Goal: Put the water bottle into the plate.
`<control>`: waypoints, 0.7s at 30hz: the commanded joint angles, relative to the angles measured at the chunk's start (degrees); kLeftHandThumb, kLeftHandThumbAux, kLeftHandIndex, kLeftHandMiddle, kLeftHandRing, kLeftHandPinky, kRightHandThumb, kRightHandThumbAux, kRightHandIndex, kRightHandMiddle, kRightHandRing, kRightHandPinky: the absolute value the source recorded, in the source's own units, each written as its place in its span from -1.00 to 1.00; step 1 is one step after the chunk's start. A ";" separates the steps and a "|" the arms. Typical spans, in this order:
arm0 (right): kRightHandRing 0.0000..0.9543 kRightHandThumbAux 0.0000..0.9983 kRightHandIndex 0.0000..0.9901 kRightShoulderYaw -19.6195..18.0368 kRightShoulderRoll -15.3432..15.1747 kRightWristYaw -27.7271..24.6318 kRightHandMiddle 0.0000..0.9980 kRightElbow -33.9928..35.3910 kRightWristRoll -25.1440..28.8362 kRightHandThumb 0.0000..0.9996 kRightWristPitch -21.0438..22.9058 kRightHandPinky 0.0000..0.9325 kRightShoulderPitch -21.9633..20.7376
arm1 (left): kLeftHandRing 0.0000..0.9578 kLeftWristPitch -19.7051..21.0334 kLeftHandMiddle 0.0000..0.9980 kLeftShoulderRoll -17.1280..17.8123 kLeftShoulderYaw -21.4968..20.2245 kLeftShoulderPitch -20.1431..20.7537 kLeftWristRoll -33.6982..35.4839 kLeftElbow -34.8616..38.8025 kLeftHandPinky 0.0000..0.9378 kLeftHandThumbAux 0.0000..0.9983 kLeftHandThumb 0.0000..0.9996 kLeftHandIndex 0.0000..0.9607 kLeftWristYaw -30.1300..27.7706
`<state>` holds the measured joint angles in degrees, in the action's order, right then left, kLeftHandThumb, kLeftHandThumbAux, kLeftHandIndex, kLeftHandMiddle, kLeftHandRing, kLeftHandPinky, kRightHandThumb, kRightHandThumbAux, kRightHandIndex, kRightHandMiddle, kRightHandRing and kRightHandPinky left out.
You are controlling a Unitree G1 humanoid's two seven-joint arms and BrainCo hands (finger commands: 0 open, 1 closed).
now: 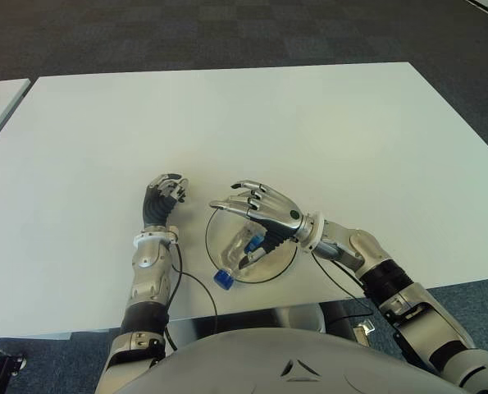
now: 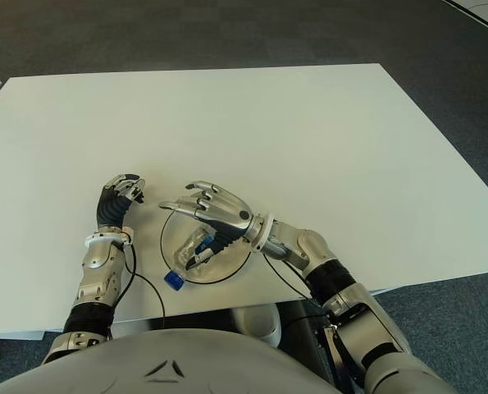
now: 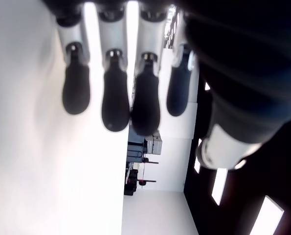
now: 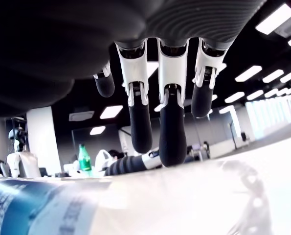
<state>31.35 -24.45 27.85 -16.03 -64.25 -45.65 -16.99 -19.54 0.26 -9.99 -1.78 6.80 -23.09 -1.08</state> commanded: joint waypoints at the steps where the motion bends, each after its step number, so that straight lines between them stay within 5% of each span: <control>1: -1.00 -0.59 -1.00 2.24 -1.48 8.81 -1.00 -0.20 -7.35 -0.89 4.11 -1.00 -1.27 | 0.35 0.27 0.33 0.07 0.15 -0.70 0.19 -0.63 0.35 0.43 0.42 -0.09 -0.63; 21: -1.00 -0.70 -1.00 7.99 -0.41 31.77 -1.00 -6.36 -13.24 -1.00 16.54 -1.00 -3.05 | 0.36 0.06 0.34 0.26 -0.01 -0.72 -0.19 -0.48 0.34 0.43 0.42 -0.09 -0.59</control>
<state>38.29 -25.43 55.78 -20.64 -75.85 -31.56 -19.29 -19.80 0.42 -10.04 -1.85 6.27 -23.12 -1.08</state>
